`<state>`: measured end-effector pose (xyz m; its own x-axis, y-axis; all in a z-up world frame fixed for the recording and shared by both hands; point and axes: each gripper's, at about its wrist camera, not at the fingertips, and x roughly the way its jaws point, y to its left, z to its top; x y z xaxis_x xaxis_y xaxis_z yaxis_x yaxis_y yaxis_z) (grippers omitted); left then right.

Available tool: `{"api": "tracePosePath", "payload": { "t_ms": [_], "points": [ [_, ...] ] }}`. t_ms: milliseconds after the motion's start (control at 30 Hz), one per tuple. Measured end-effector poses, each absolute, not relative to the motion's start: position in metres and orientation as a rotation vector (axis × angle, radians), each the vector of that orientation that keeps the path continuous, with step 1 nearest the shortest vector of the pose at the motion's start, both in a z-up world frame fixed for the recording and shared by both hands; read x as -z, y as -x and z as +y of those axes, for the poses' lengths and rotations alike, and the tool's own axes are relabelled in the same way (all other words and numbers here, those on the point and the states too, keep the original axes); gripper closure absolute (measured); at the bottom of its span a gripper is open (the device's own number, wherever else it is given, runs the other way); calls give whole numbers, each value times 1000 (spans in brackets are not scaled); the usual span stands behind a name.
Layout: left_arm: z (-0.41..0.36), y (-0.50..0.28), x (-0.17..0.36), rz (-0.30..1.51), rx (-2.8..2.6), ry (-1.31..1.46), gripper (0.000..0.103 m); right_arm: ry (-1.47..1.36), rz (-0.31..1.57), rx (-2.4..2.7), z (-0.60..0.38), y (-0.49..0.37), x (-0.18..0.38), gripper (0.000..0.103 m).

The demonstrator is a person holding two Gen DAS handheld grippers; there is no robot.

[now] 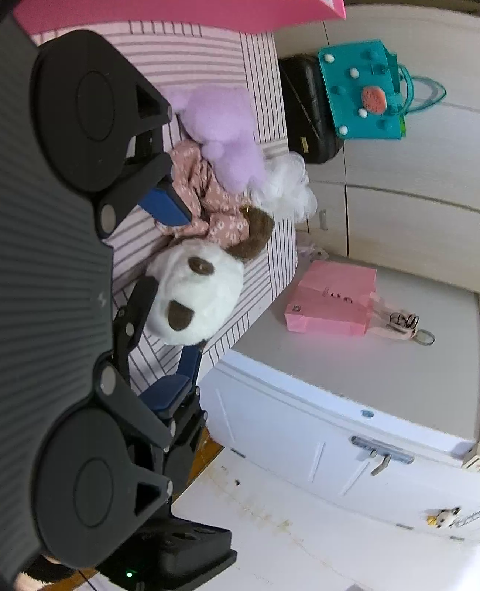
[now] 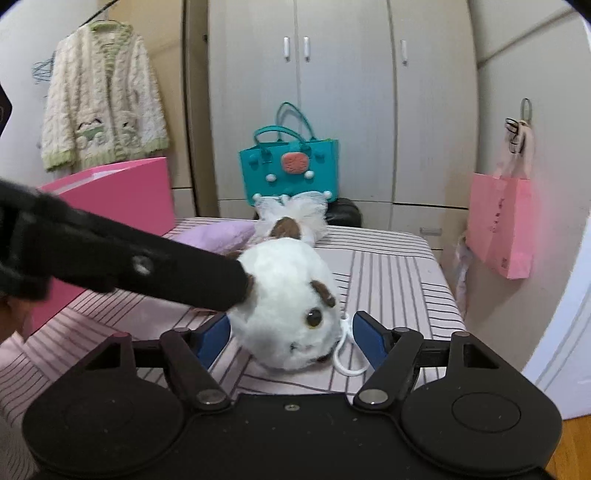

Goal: Organize soft objects
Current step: 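Close the left tool on the white panda plush while the right also grips it, then lift the panda plush off the table with both tools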

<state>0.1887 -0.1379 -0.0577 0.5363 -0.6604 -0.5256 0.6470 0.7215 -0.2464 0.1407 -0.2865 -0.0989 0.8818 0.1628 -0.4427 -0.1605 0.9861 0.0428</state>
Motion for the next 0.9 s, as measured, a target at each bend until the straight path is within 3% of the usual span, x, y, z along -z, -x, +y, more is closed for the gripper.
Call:
{"api": "tracePosePath", "payload": {
  "t_ms": [133,333,433,900],
  "points": [
    [-149,-190,60,595,770,-3,28,-38,457,-140,-289,-143,100,27],
    [-155,-193,61,581,745,-14,29,-66,460,-146,-290,-145,103,41],
    [-156,-199,63,609,744,21,32,-59,460,-151,-287,-145,103,43],
    [-150,-209,84,683,728,150,52,-66,438,-110,-281,-141,108,46]
  ]
}}
